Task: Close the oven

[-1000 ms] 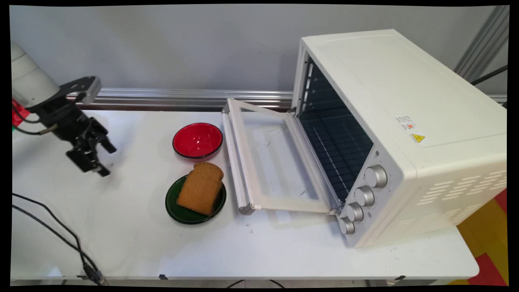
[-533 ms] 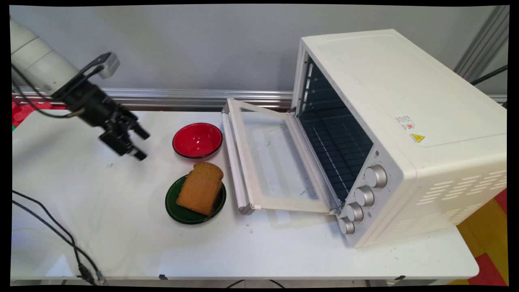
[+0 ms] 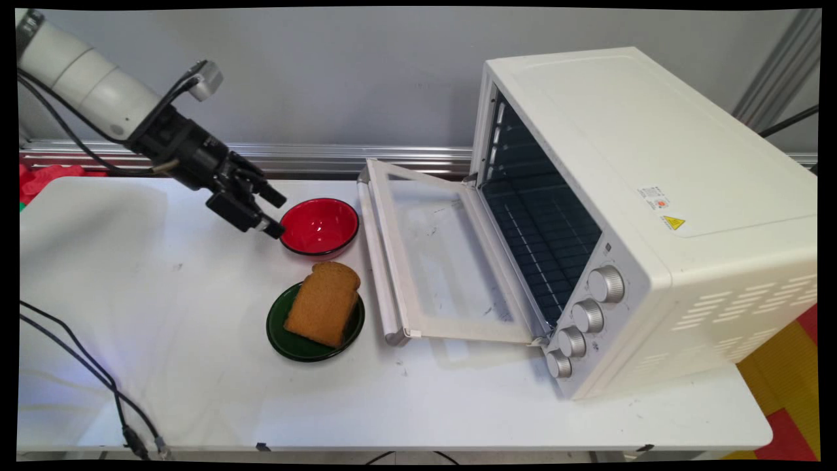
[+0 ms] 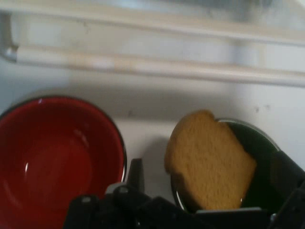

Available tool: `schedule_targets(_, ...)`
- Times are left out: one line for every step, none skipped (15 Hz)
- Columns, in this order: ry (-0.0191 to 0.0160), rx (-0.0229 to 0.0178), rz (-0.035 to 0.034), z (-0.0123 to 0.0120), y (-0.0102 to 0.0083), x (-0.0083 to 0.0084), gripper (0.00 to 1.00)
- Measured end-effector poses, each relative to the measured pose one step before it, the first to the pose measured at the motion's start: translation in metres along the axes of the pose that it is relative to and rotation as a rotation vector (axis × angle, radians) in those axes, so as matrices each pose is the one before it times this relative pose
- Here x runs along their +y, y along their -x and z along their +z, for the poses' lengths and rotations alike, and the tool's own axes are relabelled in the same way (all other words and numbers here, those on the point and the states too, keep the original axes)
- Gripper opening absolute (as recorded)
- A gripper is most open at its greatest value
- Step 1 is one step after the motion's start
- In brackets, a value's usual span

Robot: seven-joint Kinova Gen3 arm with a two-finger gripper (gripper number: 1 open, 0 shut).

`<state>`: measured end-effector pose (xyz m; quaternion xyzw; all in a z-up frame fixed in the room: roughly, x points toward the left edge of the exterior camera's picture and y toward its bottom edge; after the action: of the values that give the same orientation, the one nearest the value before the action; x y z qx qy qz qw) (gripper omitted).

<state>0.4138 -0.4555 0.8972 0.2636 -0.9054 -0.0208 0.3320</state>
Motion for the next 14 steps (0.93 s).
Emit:
schedule_targets(0.00555, 0.00715, 0.01802, 0.00344, -0.00186, 0.00033, 1.0)
schedule_targets(0.00345, 0.00404, 0.01703, 0.003, -0.00114, -0.00014, 1.0)
schedule_targets(0.00125, 0.00243, 0.0171, 0.00295, -0.00104, -0.0005, 1.0)
schedule_targets(-0.00053, 0.00264, 0.01614, 0.00309, -0.00047, -0.00052, 1.0)
schedule_targets(-0.00002, 0.00253, 0.01163, 0.00275, -0.00051, -0.00048, 0.0)
schedule_targets(0.00046, 0.00208, 0.00588, 0.00172, -0.00035, -0.00012, 0.0)
schedule_targets(0.00111, 0.00333, 0.00866, 0.00343, -0.00075, -0.00045, 0.0)
schedule_targets(0.00052, 0.00157, 0.00407, 0.00245, -0.00015, -0.00033, 0.0)
schedule_targets(-0.00034, 0.0003, 0.00381, 0.0027, 0.00034, -0.00051, 0.0)
schedule_targets(0.00065, -0.00133, 0.00178, 0.00285, 0.00069, -0.00068, 0.0)
schedule_targets(0.00071, -0.00143, 0.00102, 0.00219, 0.00066, -0.00055, 0.0)
schedule_targets(0.00112, -0.00278, 0.00074, 0.00298, 0.00108, -0.0009, 0.0)
schedule_targets(0.00072, -0.00124, 0.00065, 0.00204, 0.00094, -0.00063, 0.0)
schedule_targets(0.0013, -0.00146, 0.00111, 0.00243, 0.0014, -0.00065, 0.0)
